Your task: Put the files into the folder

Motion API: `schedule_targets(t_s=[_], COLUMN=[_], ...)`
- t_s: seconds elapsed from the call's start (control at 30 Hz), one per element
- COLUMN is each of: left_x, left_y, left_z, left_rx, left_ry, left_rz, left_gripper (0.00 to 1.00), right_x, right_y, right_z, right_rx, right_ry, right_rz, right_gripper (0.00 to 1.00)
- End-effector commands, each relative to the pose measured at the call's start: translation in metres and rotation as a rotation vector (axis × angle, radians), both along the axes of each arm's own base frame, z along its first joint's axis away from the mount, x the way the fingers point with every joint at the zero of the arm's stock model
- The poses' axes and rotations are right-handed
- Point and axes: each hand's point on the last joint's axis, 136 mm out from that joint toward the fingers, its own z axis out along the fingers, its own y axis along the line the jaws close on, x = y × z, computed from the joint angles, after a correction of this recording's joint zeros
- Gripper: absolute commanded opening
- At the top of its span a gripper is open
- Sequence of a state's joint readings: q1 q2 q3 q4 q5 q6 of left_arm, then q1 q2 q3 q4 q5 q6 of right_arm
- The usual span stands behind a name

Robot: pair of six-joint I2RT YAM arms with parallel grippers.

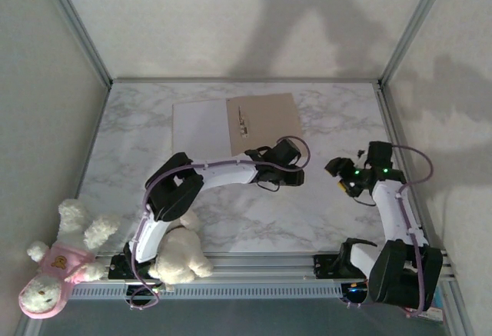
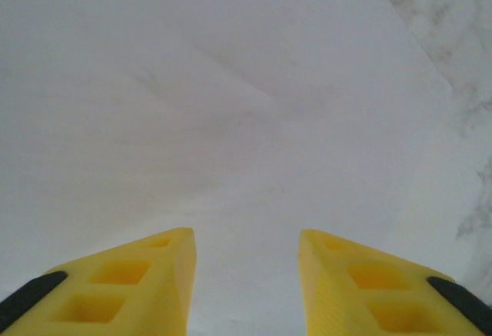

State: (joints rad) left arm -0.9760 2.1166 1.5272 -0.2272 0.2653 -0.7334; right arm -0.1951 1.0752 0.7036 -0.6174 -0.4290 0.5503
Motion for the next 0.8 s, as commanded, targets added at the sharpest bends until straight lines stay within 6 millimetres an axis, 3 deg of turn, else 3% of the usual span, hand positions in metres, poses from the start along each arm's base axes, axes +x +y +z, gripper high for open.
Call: schedule_targets(t_s=[0.0,0.2,0.4,0.57,0.77], left_x=[-0.025,-0.053,-0.071,-0.077,-0.101], left_y=[-0.029,-0.042,-0.030,0.012,0.069], left_z=[0.002,-0.021,-0.045,-0.064,-0.087], left_rx=[-0.077,-0.055,0.020,0.129,0.238], left_ry=[0.040,0.082,0.116,0.130,0.185], left_rz=[-0.042,-0.088,-0.110,-0.061,-0.029], left_gripper=[0.35,0.34,0.31,0.31,0.31], right_x=[0.009,0.033,0.044,0.048,0.045], right_y=[-0.025,-0.025,-0.026,-0.019,0.008], right_z=[0.012,0.008,0.010,0.008,-0.006], right_rx=[-0.030,0.041,0.046,0.090,0.115], right_ry=[-0.025,-0.015,-0.013,-0.017,0.051], right_rz=[-0.084,-0.075,-0.058,-0.029,0.083], right_gripper=[0.69,0.70,0.71,0.71,0.69])
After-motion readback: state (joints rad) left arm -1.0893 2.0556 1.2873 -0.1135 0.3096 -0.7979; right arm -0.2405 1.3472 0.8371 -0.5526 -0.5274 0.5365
